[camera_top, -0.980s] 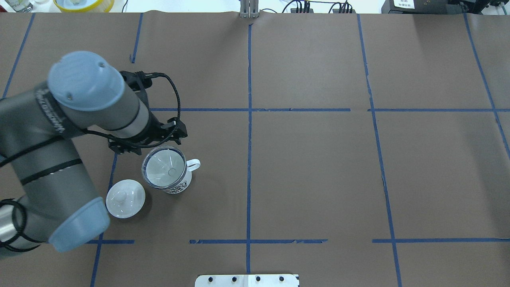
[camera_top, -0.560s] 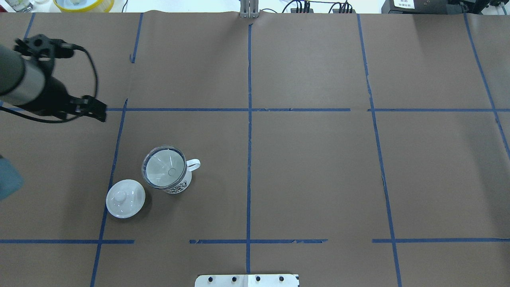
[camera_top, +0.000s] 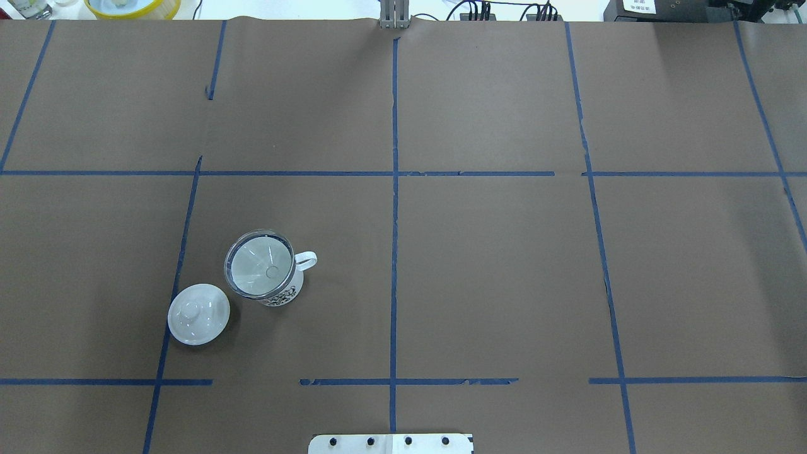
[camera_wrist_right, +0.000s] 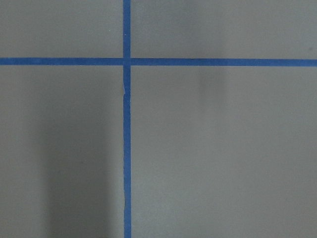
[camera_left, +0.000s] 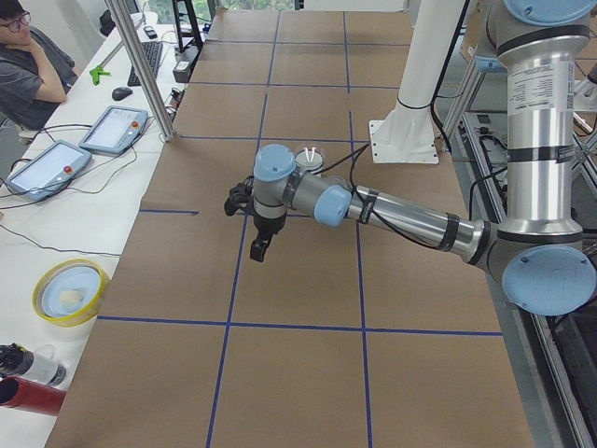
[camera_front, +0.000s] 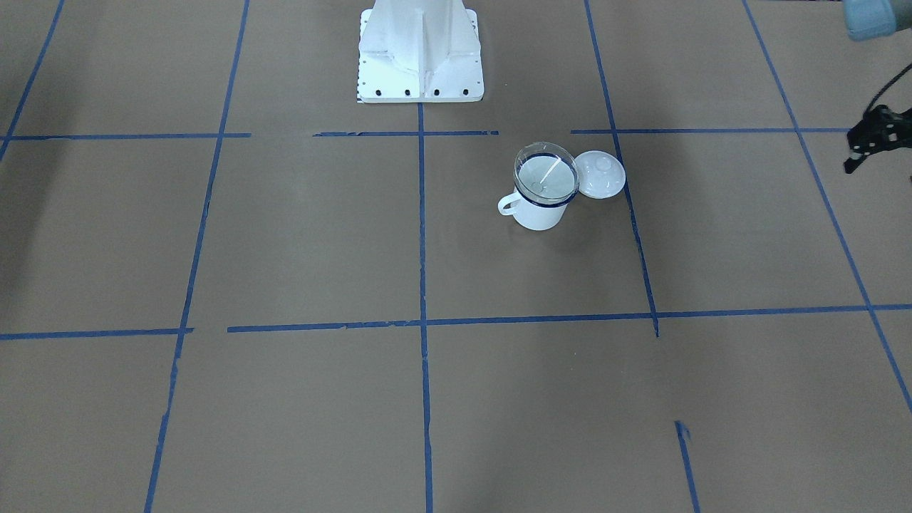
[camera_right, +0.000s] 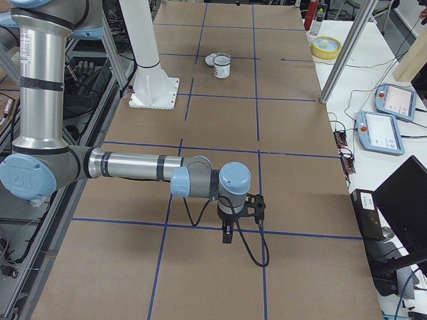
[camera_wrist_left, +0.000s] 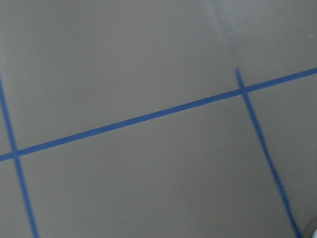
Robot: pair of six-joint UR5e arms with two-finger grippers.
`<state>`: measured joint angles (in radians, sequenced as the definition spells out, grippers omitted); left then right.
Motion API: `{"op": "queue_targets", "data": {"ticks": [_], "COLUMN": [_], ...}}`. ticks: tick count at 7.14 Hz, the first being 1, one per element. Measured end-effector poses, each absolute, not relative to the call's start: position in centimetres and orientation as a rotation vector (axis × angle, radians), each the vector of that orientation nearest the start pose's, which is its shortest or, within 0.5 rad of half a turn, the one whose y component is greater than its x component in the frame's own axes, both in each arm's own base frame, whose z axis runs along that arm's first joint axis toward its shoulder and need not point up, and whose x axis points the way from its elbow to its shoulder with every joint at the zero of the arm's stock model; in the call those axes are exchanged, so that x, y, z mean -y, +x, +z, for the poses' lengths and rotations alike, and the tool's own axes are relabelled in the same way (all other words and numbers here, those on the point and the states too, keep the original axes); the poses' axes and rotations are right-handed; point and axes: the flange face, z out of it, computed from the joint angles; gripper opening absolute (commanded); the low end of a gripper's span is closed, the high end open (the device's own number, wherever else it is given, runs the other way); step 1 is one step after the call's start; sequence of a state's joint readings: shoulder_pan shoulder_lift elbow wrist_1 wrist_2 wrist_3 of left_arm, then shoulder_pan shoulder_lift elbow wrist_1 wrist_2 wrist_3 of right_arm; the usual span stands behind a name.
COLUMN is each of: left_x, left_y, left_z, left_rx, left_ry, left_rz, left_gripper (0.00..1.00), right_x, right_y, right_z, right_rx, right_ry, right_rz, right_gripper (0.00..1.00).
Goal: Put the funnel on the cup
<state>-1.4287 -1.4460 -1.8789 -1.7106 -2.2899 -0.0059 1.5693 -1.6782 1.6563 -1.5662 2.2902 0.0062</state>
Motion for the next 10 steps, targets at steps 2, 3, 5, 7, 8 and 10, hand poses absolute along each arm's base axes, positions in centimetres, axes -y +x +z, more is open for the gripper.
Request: {"op": "queue_targets", "data": {"ticks": [2,3,5,7,8,10], "left_x": [43.1,42.2,40.2,39.6,39.6,39.9], "left_y": [-5.3,-6.6,-8.5,-8.9,-8.9,-8.8], "left_z": [62.9,64.8,66.8,67.5,67.5,66.6], "left_rx": [-0.732,-0.733,-0.738,-0.737,-0.734,-0.736], "left_ry": [0.174,0.153,0.128,0.114,0.114,0.137], "left_rz": [0.179,0.149,0.090,0.074,0.072,0.083], "left_gripper": [1.00,1.00,1.00,1.00,1.00,1.00], "right_x": [44.5,44.5,44.5,44.5,44.5,44.5], "right_y": [6.7,6.7,6.7,6.7,6.7,6.7], "right_z": [67.0,67.0,67.0,67.0,67.0,67.0], "right_rx": [0.719,0.719,0.719,0.719,0.719,0.719], "right_ry": [-0.019,-0.019,-0.019,-0.019,-0.019,-0.019], "right_rz": [0.011,0.011,0.011,0.011,0.011,0.011], "right_gripper": [1.00,1.00,1.00,1.00,1.00,1.00]}}
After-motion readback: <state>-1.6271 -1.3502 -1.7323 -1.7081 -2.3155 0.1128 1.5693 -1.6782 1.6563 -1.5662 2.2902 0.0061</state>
